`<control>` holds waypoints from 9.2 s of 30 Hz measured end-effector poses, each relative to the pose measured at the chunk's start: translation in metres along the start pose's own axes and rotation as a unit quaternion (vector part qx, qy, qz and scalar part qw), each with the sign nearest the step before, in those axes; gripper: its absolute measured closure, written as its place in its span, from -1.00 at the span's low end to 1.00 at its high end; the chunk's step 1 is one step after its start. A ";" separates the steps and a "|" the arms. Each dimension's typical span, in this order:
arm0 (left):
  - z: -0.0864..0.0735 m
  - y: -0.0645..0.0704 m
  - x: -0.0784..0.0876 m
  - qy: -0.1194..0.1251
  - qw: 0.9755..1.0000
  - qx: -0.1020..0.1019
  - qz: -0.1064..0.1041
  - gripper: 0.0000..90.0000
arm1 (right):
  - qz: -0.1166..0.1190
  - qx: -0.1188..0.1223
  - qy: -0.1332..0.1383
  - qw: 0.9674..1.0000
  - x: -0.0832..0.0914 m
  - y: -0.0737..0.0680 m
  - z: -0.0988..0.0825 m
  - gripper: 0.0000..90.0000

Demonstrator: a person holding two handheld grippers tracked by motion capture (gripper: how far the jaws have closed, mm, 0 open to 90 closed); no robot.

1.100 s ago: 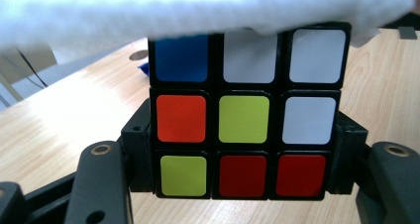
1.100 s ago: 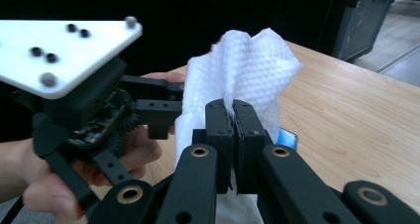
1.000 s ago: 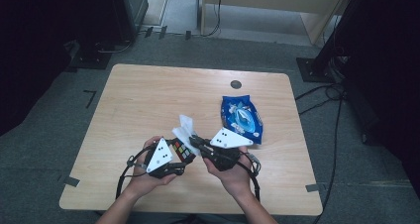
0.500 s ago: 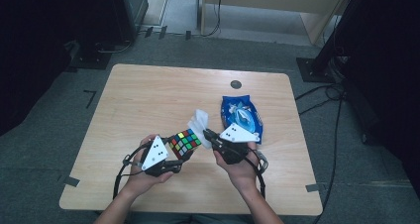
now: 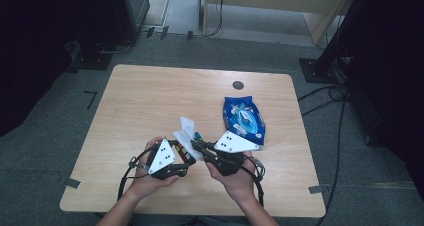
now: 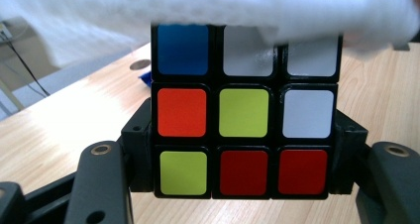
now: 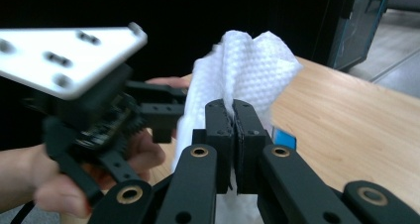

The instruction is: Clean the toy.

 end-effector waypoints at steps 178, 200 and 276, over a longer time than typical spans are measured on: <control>-0.010 -0.030 0.005 -0.037 0.990 -0.083 0.105 -0.70 | -0.003 -0.096 -0.129 0.987 -0.019 0.036 -0.033 -0.22; -0.015 -0.002 -0.005 -0.034 0.978 -0.171 0.113 -0.24 | 0.090 -0.119 -0.164 0.975 -0.035 0.017 -0.036 -0.23; -0.012 -0.004 -0.009 -0.035 0.998 -0.030 0.036 -0.24 | -0.003 -0.031 -0.034 0.999 -0.012 0.005 -0.013 0.98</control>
Point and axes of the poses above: each handheld gripper's, and its own axes: x roughly backward along the jaws, z roughly out of its top, y roughly to its right, the point moved 3 cm from there along -x, roughly forward along the jaws, and after that the axes turned 13 degrees about x, right-handed, at the moved point
